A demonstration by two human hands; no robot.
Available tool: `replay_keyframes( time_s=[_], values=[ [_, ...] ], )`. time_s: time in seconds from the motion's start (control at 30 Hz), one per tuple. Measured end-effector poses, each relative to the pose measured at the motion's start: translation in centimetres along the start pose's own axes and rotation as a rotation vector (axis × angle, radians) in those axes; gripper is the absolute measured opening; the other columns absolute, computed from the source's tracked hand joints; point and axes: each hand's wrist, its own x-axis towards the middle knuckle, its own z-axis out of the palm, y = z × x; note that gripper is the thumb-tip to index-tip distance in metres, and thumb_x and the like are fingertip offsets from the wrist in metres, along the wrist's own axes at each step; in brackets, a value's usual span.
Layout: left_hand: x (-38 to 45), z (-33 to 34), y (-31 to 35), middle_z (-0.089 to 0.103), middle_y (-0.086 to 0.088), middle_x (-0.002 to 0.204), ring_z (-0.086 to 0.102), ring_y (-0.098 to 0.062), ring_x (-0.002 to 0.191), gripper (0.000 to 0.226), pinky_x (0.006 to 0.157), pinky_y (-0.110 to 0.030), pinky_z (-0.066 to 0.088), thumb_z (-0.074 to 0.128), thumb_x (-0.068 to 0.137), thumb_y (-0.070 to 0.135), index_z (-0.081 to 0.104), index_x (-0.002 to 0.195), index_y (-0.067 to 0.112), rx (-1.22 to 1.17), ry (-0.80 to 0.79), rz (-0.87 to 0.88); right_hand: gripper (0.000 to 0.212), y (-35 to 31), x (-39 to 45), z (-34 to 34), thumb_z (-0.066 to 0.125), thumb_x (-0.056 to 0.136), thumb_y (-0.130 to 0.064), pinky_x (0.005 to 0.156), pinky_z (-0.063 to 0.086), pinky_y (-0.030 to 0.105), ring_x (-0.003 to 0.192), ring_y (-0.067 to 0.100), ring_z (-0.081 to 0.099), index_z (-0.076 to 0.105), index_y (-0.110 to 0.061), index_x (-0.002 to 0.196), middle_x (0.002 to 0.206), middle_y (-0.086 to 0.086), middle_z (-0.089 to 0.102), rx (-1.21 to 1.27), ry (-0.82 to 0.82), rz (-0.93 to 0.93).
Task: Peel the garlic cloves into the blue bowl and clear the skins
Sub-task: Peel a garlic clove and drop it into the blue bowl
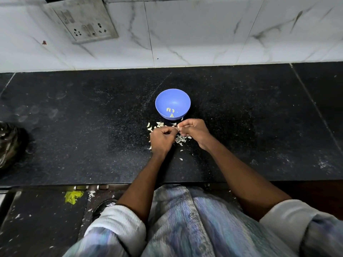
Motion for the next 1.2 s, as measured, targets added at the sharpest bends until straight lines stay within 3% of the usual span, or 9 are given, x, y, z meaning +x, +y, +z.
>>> replay_keyframes(
  time_s=[0.1,0.23,0.37,0.6,0.7,0.9,1.2],
  values=[
    [-0.4,-0.4,0.3,0.076,0.011,0.088,0.068,-0.015,0.077,0.011,0.069,-0.033,0.057,0.071,0.088,0.028,0.082,0.085,0.026,0.405,-0.023,0.214,0.013,0.2,-0.1,-0.1,0.074,0.09,0.001,0.072,0.061,0.027,0.075,0.016,0.072,0.075,0.0,0.103,0.085,0.011,0.076,-0.035,-0.016,0.024],
    [-0.7,-0.5,0.7,0.074,0.006,0.094,0.067,-0.019,0.085,0.015,0.064,-0.028,0.04,0.067,0.093,0.033,0.08,0.09,0.026,0.585,-0.014,0.31,0.012,0.4,0.0,-0.2,0.074,0.09,-0.002,0.081,0.064,0.036,0.083,0.02,0.076,0.076,-0.006,0.102,0.089,0.01,0.079,-0.048,-0.056,0.041],
    [-0.9,-0.3,0.8,0.072,0.005,0.092,0.066,-0.019,0.084,0.016,0.065,-0.028,0.036,0.066,0.094,0.035,0.077,0.089,0.024,0.576,0.018,0.296,0.016,0.2,-0.2,-0.2,0.073,0.093,-0.005,0.083,0.064,0.037,0.093,0.024,0.077,0.076,-0.006,0.109,0.096,0.011,0.079,-0.02,-0.075,0.043],
    [-0.6,0.1,0.4,0.068,0.003,0.099,0.065,-0.021,0.084,0.017,0.067,-0.035,0.049,0.062,0.099,0.034,0.071,0.098,0.02,0.541,-0.003,0.282,0.018,0.4,-0.3,-0.1,0.073,0.092,-0.002,0.082,0.063,0.037,0.08,0.02,0.072,0.075,-0.004,0.11,0.091,0.013,0.079,0.012,-0.042,0.047],
    [-0.4,0.4,0.2,0.071,0.008,0.092,0.066,-0.016,0.081,0.014,0.069,-0.034,0.052,0.063,0.096,0.034,0.072,0.093,0.023,0.388,0.013,0.153,0.017,0.1,-0.3,0.0,0.071,0.093,-0.002,0.076,0.061,0.029,0.072,0.012,0.069,0.076,-0.009,0.108,0.082,0.003,0.078,0.033,-0.054,0.051],
    [0.1,0.6,0.0,0.075,0.014,0.083,0.068,-0.003,0.079,0.012,0.078,-0.028,0.056,0.068,0.094,0.024,0.079,0.09,0.023,0.115,0.035,0.041,0.021,-0.6,-0.4,-0.1,0.065,0.094,0.004,0.072,0.059,0.025,0.072,0.013,0.068,0.074,-0.008,0.109,0.081,0.007,0.075,0.177,-0.095,0.153],
    [0.1,0.6,-0.1,0.074,0.009,0.092,0.067,-0.013,0.081,0.014,0.07,-0.03,0.053,0.064,0.093,0.031,0.076,0.093,0.023,0.294,0.074,0.135,0.017,-0.7,-0.6,-0.1,0.072,0.09,0.003,0.074,0.06,0.026,0.07,0.013,0.068,0.073,-0.005,0.105,0.083,0.007,0.076,0.247,-0.084,0.161]
  ],
)
